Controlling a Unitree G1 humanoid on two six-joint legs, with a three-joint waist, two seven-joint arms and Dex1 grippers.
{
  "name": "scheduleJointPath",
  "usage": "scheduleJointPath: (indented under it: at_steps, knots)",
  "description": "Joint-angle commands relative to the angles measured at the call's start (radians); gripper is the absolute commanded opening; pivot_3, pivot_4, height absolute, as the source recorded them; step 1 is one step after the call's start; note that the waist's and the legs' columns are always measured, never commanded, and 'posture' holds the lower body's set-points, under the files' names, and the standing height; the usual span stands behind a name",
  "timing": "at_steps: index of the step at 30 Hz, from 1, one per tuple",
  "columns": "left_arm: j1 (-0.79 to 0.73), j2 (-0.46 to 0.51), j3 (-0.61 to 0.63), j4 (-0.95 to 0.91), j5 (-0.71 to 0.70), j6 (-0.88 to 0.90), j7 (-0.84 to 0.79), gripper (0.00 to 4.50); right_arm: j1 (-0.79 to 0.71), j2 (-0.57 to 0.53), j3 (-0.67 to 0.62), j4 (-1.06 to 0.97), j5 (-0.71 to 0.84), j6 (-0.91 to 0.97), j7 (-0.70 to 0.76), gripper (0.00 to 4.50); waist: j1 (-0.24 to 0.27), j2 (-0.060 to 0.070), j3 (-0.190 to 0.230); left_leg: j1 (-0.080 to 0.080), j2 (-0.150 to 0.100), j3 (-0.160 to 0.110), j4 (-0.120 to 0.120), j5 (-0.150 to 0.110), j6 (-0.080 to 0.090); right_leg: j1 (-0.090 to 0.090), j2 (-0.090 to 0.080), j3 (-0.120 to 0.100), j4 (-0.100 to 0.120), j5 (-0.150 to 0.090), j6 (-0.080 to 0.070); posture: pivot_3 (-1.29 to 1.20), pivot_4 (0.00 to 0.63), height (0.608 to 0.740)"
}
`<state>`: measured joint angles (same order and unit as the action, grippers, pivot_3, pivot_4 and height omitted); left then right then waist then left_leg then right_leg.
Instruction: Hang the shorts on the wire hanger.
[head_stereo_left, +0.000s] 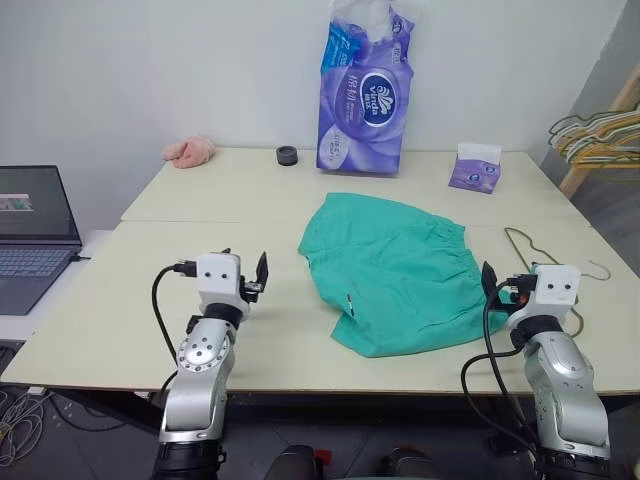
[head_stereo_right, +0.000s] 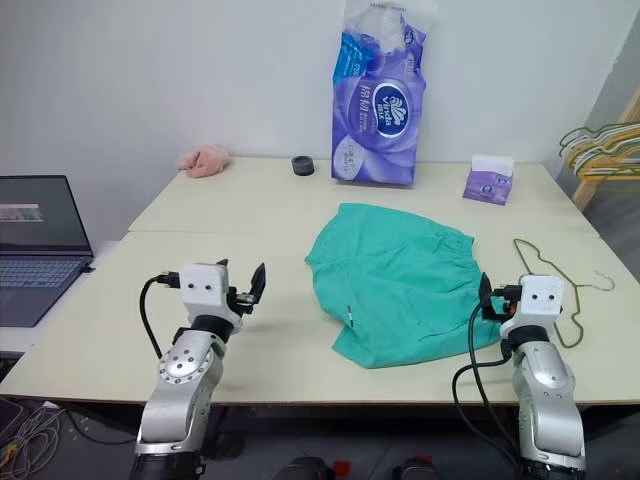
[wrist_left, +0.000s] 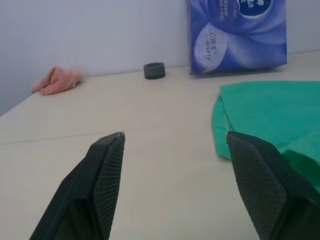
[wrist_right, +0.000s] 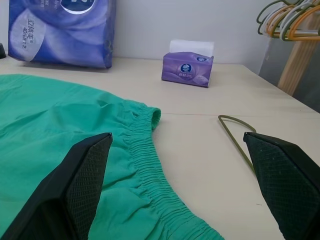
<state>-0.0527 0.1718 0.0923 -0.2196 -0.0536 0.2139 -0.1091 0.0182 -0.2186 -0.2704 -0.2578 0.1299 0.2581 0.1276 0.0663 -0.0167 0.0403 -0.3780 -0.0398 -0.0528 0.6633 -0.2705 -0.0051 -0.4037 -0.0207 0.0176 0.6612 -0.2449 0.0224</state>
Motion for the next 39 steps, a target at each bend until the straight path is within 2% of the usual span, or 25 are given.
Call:
scheduleJointPath:
  at_steps: [1, 8, 16, 21, 22, 25, 29, 31, 34, 37, 39]
  knots:
    - [-0.031, 0.009, -0.002, -0.021, -0.007, -0.037, -0.017, 3.44, -0.008, -0.003, -0.006, -0.044, 0.003, -0.016, -0.013, 4.49, 0.000, 0.000, 0.000, 0.000, 0.000, 0.000, 0.000, 0.000, 0.000, 0.000, 0.000, 0.000, 0.000, 0.000, 0.000, 0.10, 0.004, 0.740]
    - [-0.026, 0.013, -0.015, -0.017, -0.004, -0.015, -0.039, 3.44, -0.007, -0.009, -0.006, -0.078, 0.004, 0.010, -0.013, 4.49, -0.003, 0.000, 0.000, 0.000, 0.000, 0.000, 0.000, 0.000, 0.000, 0.000, 0.000, 0.000, 0.000, 0.000, 0.000, 0.09, 0.009, 0.740]
    - [-0.007, 0.024, -0.008, -0.029, -0.088, -0.031, -0.142, 3.44, -0.009, -0.009, -0.009, -0.102, 0.015, 0.028, -0.007, 4.49, -0.009, 0.000, 0.000, 0.000, 0.000, 0.000, 0.000, 0.000, 0.000, 0.000, 0.000, 0.000, 0.000, 0.000, 0.000, 0.08, 0.009, 0.740]
    - [0.022, 0.061, -0.029, -0.046, -0.114, -0.068, -0.230, 4.48, -0.010, -0.017, -0.002, -0.106, 0.012, 0.028, 0.002, 4.50, -0.012, 0.000, 0.000, 0.000, 0.000, 0.000, 0.000, 0.000, 0.000, 0.000, 0.000, 0.000, 0.000, 0.000, -0.001, 0.07, 0.011, 0.740]
    - [0.026, 0.066, -0.038, -0.048, -0.112, -0.076, -0.244, 4.48, -0.010, -0.018, -0.001, -0.106, 0.011, 0.028, 0.003, 4.50, -0.012, 0.000, 0.000, 0.000, 0.000, 0.000, 0.000, 0.000, 0.000, 0.000, 0.000, 0.000, 0.000, -0.001, -0.001, 0.07, 0.011, 0.740]
    - [0.040, 0.114, -0.077, -0.069, -0.140, -0.093, -0.353, 4.48, -0.005, -0.035, 0.014, -0.124, 0.016, 0.055, 0.025, 4.50, -0.014, 0.001, 0.000, 0.000, 0.000, 0.001, 0.000, 0.000, 0.000, 0.000, 0.000, 0.000, 0.000, -0.001, -0.001, 0.05, 0.015, 0.740]
    - [0.049, 0.258, -0.151, -0.079, -0.144, -0.132, -0.559, 4.48, 0.015, -0.067, 0.041, -0.159, 0.051, 0.076, 0.098, 4.50, -0.019, 0.001, 0.000, 0.001, 0.001, 0.001, -0.001, 0.000, 0.000, 0.000, 0.001, 0.000, 0.001, -0.002, -0.004, 0.03, 0.015, 0.740]
    - [0.022, 0.336, -0.196, -0.065, -0.135, -0.144, -0.664, 4.48, 0.036, -0.102, 0.066, -0.201, 0.109, 0.124, 0.180, 4.50, -0.021, 0.001, 0.000, 0.002, 0.001, 0.001, -0.001, 0.000, 0.000, 0.001, 0.001, 0.000, 0.001, -0.003, -0.004, 0.03, 0.016, 0.740]
    - [-0.036, 0.420, -0.271, -0.017, -0.089, -0.185, -0.779, 4.48, 0.096, -0.218, 0.133, -0.303, 0.190, 0.204, 0.346, 4.50, -0.022, 0.003, 0.001, 0.003, 0.000, 0.001, -0.001, -0.001, 0.001, 0.002, 0.001, 0.000, 0.000, -0.004, -0.004, 0.00, 0.016, 0.740]
    - [-0.111, 0.425, -0.310, 0.039, -0.070, -0.197, -0.817, 4.48, 0.168, -0.348, 0.164, -0.399, 0.268, 0.283, 0.476, 4.50, -0.026, 0.005, 0.004, 0.007, 0.000, 0.000, -0.001, -0.001, 0.002, 0.009, 0.001, -0.001, -0.002, -0.009, 0.001, -0.02, 0.016, 0.740]
    - [-0.169, 0.413, -0.343, 0.089, -0.038, -0.223, -0.835, 4.48, 0.222, -0.436, 0.169, -0.444, 0.281, 0.306, 0.540, 4.50, -0.034, 0.005, 0.003, 0.017, 0.001, 0.000, -0.001, -0.005, 0.006, 0.019, 0.000, -0.002, -0.003, -0.014, 0.001, -0.04, 0.016, 0.740]
